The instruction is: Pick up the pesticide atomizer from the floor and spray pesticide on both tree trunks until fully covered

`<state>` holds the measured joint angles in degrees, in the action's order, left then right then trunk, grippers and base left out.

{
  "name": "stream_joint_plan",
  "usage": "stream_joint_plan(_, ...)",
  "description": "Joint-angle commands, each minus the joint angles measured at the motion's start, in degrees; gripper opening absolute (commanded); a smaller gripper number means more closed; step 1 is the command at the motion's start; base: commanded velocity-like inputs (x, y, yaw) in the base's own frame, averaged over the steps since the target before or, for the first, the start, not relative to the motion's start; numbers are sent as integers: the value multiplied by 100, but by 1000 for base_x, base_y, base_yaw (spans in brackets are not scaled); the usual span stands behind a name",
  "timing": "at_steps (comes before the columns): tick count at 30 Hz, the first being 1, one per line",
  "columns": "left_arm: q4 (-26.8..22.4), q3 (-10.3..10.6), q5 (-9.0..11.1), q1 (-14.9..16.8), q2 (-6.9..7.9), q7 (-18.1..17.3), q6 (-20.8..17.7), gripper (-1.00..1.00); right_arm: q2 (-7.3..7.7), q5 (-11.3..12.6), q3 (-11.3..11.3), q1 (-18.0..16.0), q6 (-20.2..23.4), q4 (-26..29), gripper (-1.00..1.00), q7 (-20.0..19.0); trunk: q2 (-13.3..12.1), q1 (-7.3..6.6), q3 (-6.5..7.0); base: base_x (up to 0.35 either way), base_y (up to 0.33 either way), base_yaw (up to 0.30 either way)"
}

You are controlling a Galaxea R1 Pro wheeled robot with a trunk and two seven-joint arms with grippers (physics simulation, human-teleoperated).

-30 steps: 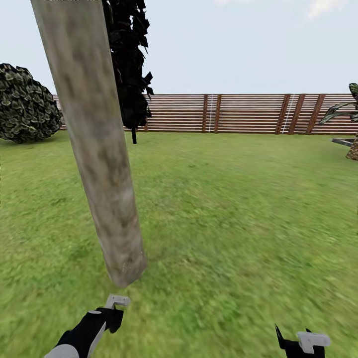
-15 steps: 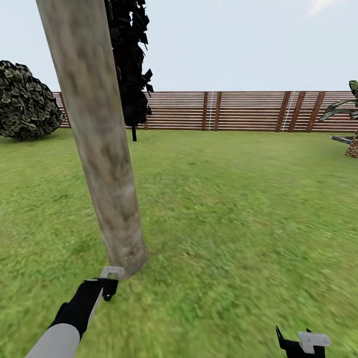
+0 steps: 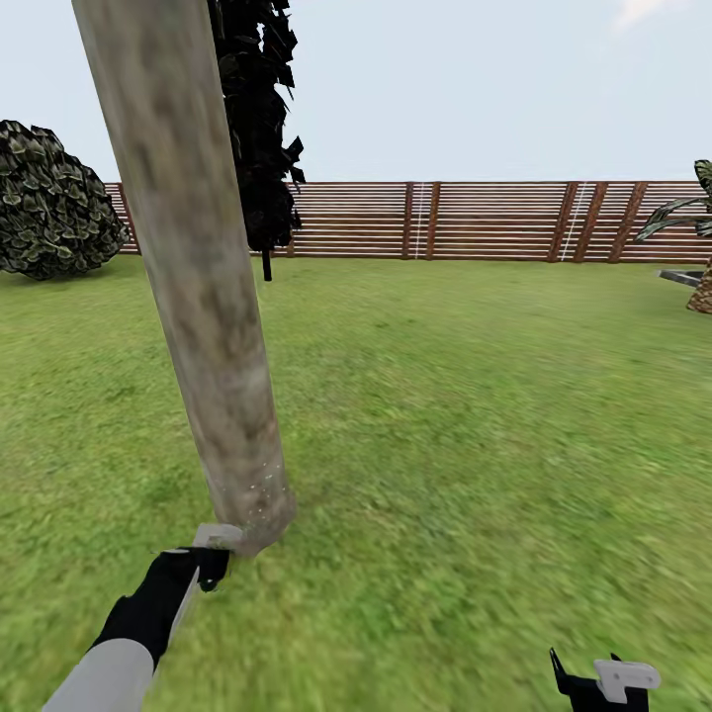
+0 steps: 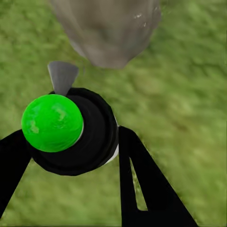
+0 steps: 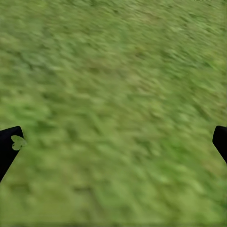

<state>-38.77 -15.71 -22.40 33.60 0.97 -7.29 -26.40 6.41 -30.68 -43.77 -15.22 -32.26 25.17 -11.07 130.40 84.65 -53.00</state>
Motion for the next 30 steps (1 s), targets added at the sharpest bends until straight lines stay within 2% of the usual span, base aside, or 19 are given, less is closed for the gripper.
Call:
stream_joint_plan(1,12,0,37,-5,158,-110,1,-100,0,0,0,1,0,-2,100,0,0,0,0,0,0,0)
stream_joint_plan(3,8,32,27,-33,219,-227,18,-100,0,0,0,1,0,-3,100,0,0,0,0,0,0,0)
stream_joint_plan(6,7,54,22,-53,157,-260,42,-100,0,0,0,-2,0,2,100,0,0,0,0,-31,0,0)
stream_joint_plan(10,-8,50,18,-4,-212,-254,43,-100,0,0,0,0,0,5,100,0,0,0,0,-216,0,0)
stream_joint_plan(13,-19,56,16,30,-310,-269,20,-100,0,0,0,1,0,5,100,0,0,0,-5,-41,0,51)
stream_joint_plan(16,-31,41,23,125,-260,-282,-2,-100,0,0,0,1,0,5,100,0,0,0,-21,-6,0,146)
stream_joint_plan(20,-63,5,35,256,41,-383,-20,-100,-6,0,0,1,0,-2,100,0,0,0,-46,-1,0,178)
stream_joint_plan(21,-69,9,35,264,70,-434,-21,-100,-7,0,0,0,0,-3,100,0,0,0,-53,0,0,181)
stream_joint_plan(22,-120,38,28,274,35,-513,-40,-100,-8,0,0,1,0,-3,100,0,0,0,-56,0,0,94)
stream_joint_plan(23,-183,50,25,279,-61,-533,-82,-100,-8,0,0,-1,0,-4,100,0,0,0,-58,0,0,48)
stream_joint_plan(24,-244,65,15,306,-214,-543,-137,-100,-8,0,0,0,0,-4,100,0,0,0,-59,0,0,25)
stream_joint_plan(26,-295,127,5,350,-411,-550,-260,-100,-8,0,0,1,0,-4,100,0,0,0,-60,0,0,13)
stream_joint_plan(27,-322,232,2,393,-512,-552,-417,-100,-7,0,0,1,0,-4,100,0,0,0,-60,0,0,4)
stream_joint_plan(28,-328,301,0,425,-516,-553,-509,-100,-3,0,0,1,0,-4,100,0,0,0,-60,0,0,2)
stream_joint_plan(30,-329,332,-4,531,-402,-560,-589,-100,-1,0,0,1,0,-4,100,0,0,0,-60,0,0,1)
